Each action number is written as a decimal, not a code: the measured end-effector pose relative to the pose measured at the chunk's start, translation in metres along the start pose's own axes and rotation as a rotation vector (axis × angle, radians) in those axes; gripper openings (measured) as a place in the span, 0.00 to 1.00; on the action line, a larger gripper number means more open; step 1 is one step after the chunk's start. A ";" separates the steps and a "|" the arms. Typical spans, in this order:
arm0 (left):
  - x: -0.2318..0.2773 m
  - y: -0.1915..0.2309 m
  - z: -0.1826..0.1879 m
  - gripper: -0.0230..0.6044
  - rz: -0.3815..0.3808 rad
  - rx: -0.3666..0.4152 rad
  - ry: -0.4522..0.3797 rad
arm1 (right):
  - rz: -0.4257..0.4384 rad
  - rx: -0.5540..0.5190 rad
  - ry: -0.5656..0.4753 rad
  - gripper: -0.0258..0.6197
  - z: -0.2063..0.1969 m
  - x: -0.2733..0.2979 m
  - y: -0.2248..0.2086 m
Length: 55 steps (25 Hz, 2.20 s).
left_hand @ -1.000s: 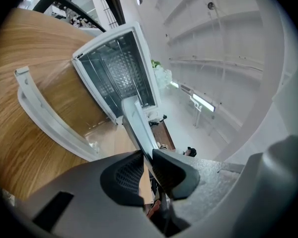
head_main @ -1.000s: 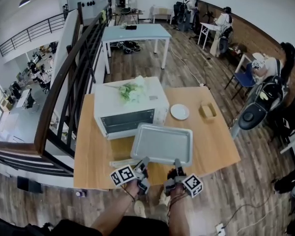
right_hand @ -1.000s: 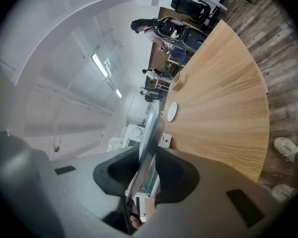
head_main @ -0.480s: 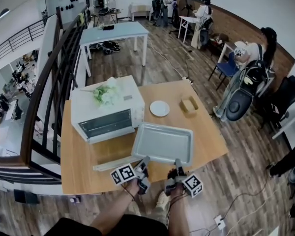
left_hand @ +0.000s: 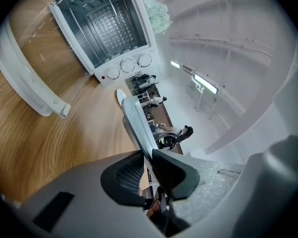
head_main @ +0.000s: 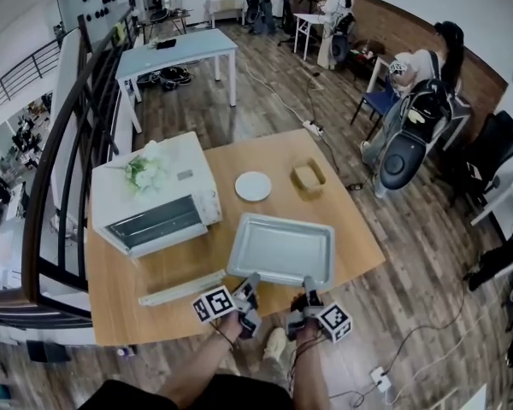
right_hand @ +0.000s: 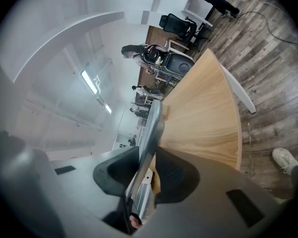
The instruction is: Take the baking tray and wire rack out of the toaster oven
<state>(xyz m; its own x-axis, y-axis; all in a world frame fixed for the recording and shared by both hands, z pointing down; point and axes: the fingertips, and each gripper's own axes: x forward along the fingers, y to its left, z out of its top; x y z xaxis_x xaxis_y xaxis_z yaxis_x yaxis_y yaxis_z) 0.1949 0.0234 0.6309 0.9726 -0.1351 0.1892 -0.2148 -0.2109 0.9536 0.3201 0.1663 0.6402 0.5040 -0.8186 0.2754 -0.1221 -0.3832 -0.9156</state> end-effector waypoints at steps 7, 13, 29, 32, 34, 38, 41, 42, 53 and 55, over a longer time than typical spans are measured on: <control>0.046 0.007 -0.004 0.12 0.041 -0.009 -0.001 | -0.032 -0.003 0.029 0.19 0.033 0.032 -0.023; 0.082 0.025 -0.007 0.12 0.070 -0.057 -0.021 | -0.040 0.017 0.072 0.19 0.050 0.065 -0.040; 0.127 0.070 -0.008 0.12 0.173 -0.096 -0.054 | -0.117 0.044 0.167 0.20 0.058 0.119 -0.090; 0.131 0.076 -0.010 0.12 0.185 -0.128 -0.057 | -0.130 0.047 0.175 0.20 0.057 0.124 -0.095; 0.134 0.078 -0.008 0.11 0.185 -0.121 -0.058 | -0.139 0.042 0.183 0.20 0.057 0.126 -0.097; 0.139 0.084 -0.006 0.11 0.199 -0.124 -0.064 | -0.153 0.024 0.192 0.21 0.057 0.133 -0.103; 0.142 0.090 -0.003 0.11 0.214 -0.112 -0.067 | -0.157 0.029 0.202 0.21 0.054 0.137 -0.107; 0.143 0.092 -0.003 0.11 0.221 -0.118 -0.066 | -0.162 0.035 0.205 0.21 0.052 0.138 -0.108; 0.144 0.102 -0.008 0.14 0.295 -0.122 -0.028 | -0.232 0.073 0.220 0.26 0.047 0.136 -0.120; 0.145 0.103 -0.010 0.17 0.307 -0.121 -0.014 | -0.256 0.071 0.220 0.29 0.047 0.133 -0.123</control>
<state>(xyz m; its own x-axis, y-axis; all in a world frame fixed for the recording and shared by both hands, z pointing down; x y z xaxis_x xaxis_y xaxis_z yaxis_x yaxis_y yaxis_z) 0.3147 -0.0082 0.7587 0.8627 -0.1885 0.4693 -0.4845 -0.0421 0.8738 0.4421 0.1248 0.7758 0.3134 -0.7752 0.5485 0.0485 -0.5638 -0.8245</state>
